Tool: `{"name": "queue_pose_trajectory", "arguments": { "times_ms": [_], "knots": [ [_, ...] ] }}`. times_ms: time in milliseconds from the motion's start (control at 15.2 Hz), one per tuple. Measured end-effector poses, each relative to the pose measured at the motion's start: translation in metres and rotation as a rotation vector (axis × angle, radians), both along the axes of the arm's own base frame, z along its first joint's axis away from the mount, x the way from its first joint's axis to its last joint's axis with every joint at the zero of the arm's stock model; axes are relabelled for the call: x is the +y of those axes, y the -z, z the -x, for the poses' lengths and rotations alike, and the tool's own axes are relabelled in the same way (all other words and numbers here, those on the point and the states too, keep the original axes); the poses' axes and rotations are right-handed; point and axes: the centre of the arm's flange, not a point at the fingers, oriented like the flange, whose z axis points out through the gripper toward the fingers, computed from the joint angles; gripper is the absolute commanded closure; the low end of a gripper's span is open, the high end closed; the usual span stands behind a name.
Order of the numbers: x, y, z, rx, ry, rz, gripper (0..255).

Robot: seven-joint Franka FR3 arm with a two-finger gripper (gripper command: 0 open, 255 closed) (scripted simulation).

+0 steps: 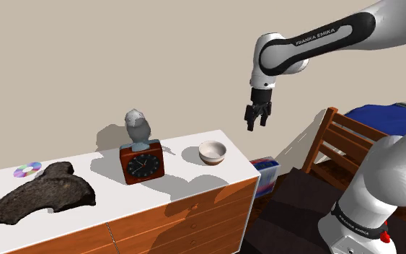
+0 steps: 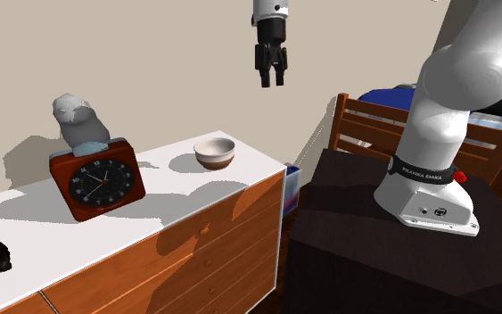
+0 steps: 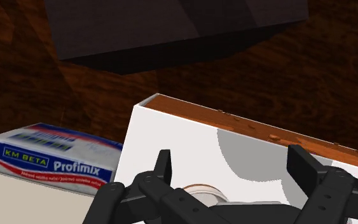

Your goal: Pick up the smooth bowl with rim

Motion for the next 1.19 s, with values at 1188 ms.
{"name": "queue_pose_trajectory", "arguments": {
  "times_ms": [1188],
  "knots": [
    [-0.069, 0.170, -0.152, -0.030, 0.041, -0.039, 0]
  ]
}}
